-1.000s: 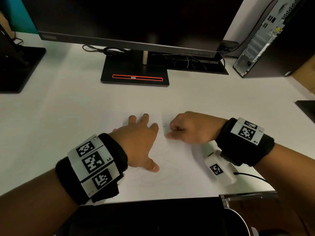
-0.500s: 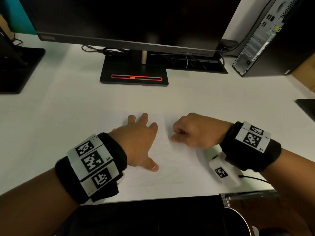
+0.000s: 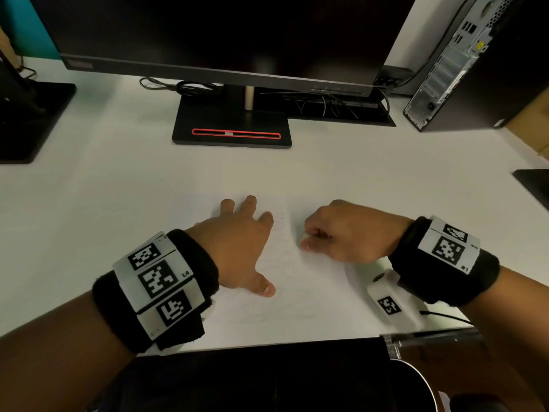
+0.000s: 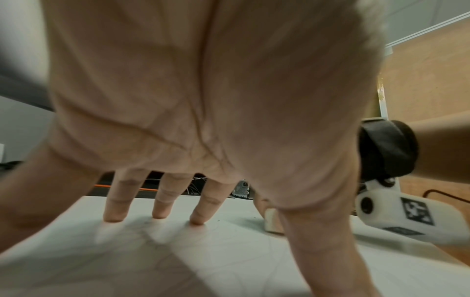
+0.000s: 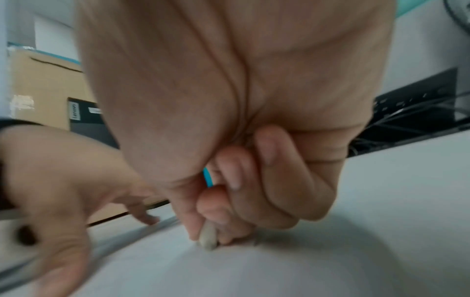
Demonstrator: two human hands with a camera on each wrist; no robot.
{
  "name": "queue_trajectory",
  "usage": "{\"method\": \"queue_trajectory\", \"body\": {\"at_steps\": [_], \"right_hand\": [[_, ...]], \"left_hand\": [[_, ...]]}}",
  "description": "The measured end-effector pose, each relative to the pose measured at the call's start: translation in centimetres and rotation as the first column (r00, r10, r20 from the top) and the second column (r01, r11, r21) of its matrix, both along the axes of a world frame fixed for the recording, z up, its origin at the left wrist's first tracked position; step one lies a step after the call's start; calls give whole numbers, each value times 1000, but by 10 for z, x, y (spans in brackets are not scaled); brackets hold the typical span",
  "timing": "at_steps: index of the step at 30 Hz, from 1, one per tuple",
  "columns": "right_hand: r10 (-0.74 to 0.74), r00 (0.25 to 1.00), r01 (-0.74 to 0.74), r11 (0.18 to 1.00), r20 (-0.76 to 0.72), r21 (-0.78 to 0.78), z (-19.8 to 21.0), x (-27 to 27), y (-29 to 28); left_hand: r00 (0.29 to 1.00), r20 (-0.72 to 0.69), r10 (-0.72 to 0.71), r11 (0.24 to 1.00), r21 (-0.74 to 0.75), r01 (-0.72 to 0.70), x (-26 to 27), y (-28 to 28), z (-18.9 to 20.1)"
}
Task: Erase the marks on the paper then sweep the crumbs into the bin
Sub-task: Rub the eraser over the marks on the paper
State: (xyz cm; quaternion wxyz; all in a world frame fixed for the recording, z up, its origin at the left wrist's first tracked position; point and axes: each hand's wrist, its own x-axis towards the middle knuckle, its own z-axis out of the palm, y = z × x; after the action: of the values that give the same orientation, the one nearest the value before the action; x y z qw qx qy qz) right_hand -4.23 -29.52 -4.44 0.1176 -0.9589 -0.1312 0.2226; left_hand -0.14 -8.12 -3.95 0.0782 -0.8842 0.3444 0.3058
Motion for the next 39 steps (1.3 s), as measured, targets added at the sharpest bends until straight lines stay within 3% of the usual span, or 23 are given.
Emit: {"method": "queue_trajectory", "body": {"at_steps": [2, 6, 10, 15, 19, 23, 28, 39], "right_hand": [[48, 999, -47, 999, -25, 13, -2, -6, 4], [-26, 1000, 26, 1000, -3, 4, 1, -2, -6], [60, 998, -59, 997, -20, 56, -5, -14, 13], [-4, 1000, 4, 1000, 6, 11, 1, -7, 5], [73, 997, -73, 995, -7, 69, -4, -20, 17], [-4, 1000, 5, 1000, -15, 9, 4, -10, 4], [66, 997, -63, 996, -36, 67, -1, -26, 12], [-2, 997, 9, 996, -83, 87, 5, -39, 3]], "left_hand": [[1000, -3, 2, 1000, -2, -2, 0, 0, 0], [1000, -1, 5, 1000, 0, -5, 0, 0, -2], [1000, 1, 13, 1000, -7, -13, -1, 0, -2], [1000, -12, 19, 1000, 0, -19, -1, -1, 1], [1000, -11, 13, 1000, -5, -13, 0, -1, -1], [1000, -15, 14, 1000, 11, -14, 0, 0, 0], [1000, -7, 16, 1000, 22, -16, 0, -1, 0], [999, -14, 31, 999, 12, -31, -1, 1, 2]]}}
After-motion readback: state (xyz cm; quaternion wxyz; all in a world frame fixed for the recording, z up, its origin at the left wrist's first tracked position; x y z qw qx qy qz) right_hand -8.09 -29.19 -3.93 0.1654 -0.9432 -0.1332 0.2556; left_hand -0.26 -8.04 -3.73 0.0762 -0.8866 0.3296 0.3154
